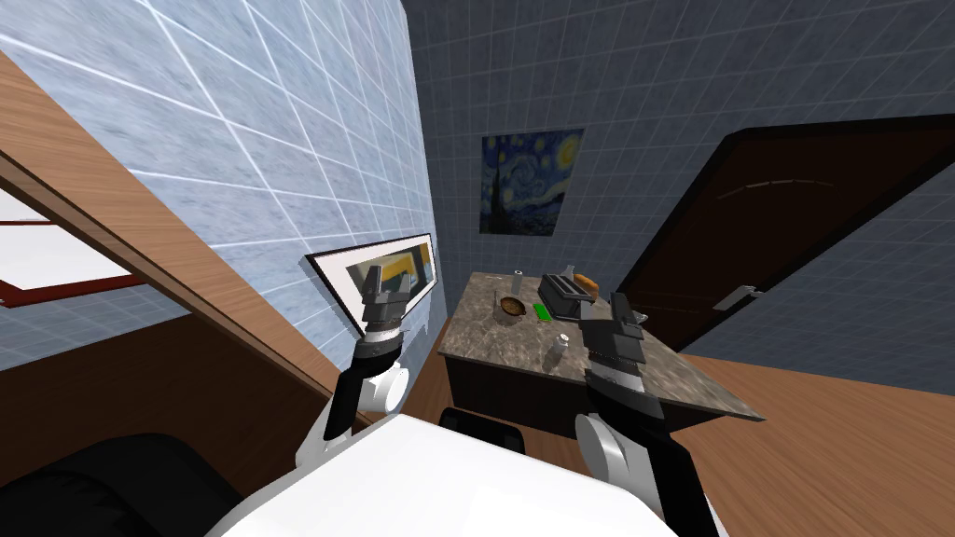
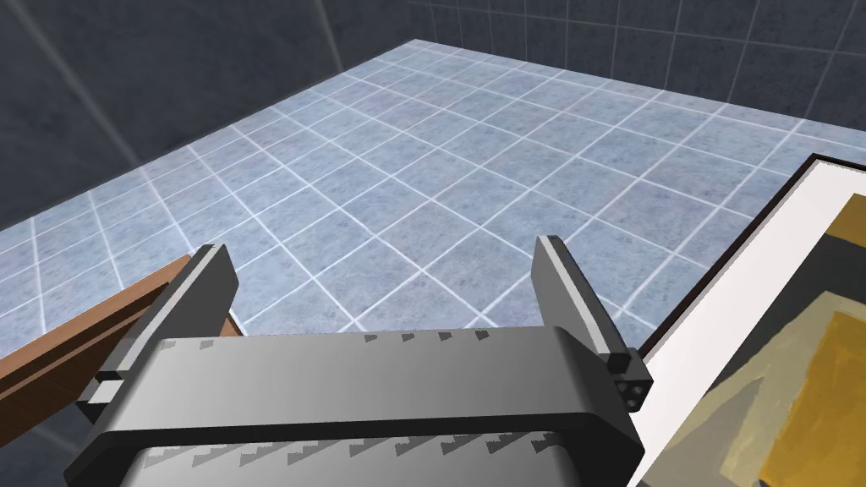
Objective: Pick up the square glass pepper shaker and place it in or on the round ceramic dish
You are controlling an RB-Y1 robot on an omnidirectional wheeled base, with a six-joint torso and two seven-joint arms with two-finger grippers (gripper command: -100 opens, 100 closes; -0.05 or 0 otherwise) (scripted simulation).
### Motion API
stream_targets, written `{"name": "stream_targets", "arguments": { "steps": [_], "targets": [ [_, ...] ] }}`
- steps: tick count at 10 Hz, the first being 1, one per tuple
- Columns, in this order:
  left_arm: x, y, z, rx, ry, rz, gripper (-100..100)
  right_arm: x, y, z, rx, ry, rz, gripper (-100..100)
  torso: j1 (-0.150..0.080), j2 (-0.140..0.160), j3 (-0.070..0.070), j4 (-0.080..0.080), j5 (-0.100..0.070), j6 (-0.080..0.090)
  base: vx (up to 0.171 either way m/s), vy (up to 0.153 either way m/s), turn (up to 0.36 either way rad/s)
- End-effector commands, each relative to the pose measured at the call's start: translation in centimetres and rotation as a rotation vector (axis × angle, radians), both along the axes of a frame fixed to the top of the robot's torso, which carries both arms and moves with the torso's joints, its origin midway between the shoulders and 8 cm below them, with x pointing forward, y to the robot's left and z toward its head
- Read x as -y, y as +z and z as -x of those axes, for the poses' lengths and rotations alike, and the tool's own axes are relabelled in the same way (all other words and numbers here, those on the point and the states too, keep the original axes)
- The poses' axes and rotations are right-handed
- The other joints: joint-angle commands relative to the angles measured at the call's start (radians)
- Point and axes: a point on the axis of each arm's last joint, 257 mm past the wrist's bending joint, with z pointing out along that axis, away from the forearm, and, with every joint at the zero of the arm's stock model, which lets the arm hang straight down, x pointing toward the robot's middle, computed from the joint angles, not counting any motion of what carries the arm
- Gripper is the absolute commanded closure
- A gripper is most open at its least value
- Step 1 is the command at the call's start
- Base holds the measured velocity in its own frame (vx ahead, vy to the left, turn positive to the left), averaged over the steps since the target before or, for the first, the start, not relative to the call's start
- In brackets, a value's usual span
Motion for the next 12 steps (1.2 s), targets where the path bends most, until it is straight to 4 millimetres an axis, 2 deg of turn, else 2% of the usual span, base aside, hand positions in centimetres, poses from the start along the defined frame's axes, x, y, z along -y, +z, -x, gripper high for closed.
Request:
{"name": "stream_targets", "arguments": {
  "steps": [1,4,8,9,12],
  "targets": [
    [0.0,0.0,0.0,0.0,0.0,0.0,0,-0.5,-0.6,-0.4,-0.023,0.008,0.05,-100,0.0,0.0,0.0,0.0,0.0,0.0,0.0,0.0,0.0],
    [0.0,0.0,0.0,0.0,0.0,0.0,0,-1.2,-2.8,-1.8,-0.095,0.001,0.172,-100,-0.001,0.0,0.0,0.0,0.0,0.0,-0.004,-0.011,0.007],
    [0.0,0.0,0.0,0.0,0.0,0.0,0,-1.1,-7.6,-4.3,-0.231,-0.054,0.356,-100,-0.001,0.0,0.0,0.0,0.0,0.0,-0.008,-0.017,0.012],
    [0.0,0.0,0.0,0.0,0.0,0.0,0,-1.1,-7.6,-4.3,-0.231,-0.054,0.356,-100,-0.002,0.0,0.0,0.0,0.0,0.0,-0.005,-0.012,0.005],
    [0.0,0.0,0.0,0.0,0.0,0.0,0,-0.2,-12.0,-6.1,-0.346,-0.111,0.497,-100,-0.001,0.0,0.0,0.0,0.0,0.0,-0.012,-0.012,0.016]
  ]
}}
